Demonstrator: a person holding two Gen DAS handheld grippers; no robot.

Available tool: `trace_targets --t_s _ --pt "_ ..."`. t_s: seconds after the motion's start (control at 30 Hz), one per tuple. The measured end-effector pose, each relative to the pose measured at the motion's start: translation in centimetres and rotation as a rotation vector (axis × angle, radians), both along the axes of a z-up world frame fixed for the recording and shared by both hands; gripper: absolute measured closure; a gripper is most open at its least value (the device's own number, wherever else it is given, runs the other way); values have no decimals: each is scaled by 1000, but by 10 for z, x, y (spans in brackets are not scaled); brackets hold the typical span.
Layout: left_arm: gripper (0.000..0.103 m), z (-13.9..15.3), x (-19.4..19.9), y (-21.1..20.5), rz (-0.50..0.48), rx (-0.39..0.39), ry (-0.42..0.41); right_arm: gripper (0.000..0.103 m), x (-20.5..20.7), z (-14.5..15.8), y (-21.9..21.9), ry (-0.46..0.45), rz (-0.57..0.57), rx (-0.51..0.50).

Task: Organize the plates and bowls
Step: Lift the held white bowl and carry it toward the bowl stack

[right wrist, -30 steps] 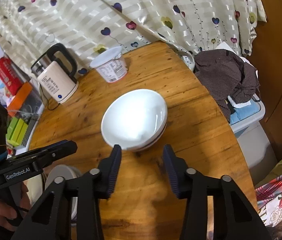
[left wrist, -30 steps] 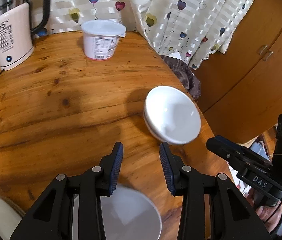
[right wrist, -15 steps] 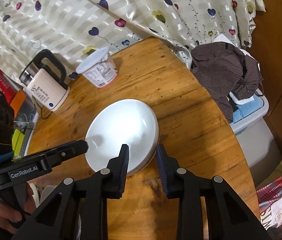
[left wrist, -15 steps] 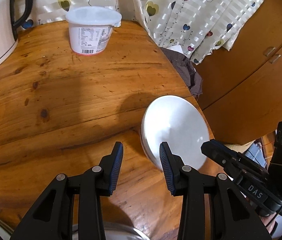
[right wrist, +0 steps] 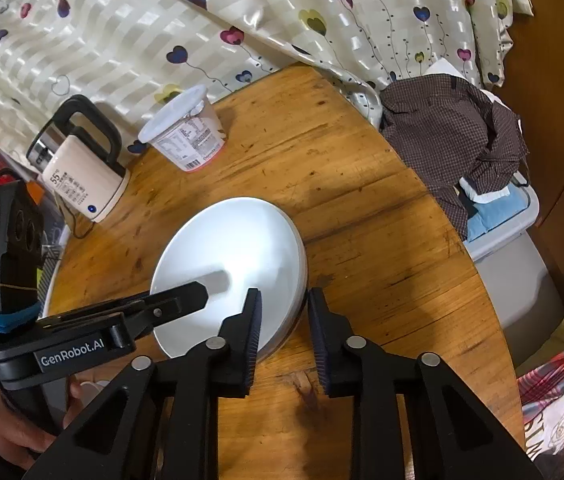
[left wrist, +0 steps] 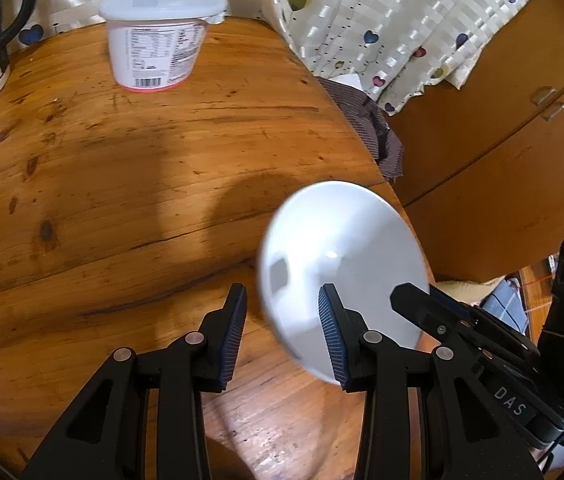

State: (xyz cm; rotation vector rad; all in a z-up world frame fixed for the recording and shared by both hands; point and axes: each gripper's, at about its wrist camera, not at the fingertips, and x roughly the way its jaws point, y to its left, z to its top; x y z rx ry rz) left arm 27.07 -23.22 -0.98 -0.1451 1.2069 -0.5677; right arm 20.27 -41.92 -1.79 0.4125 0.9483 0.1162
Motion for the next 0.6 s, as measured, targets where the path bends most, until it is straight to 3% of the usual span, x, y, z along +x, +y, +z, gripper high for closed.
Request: trace_targets --t_s 0.6 --pt "66 13 -8 8 5 7 -25 83 -6 10 7 -11 21 12"
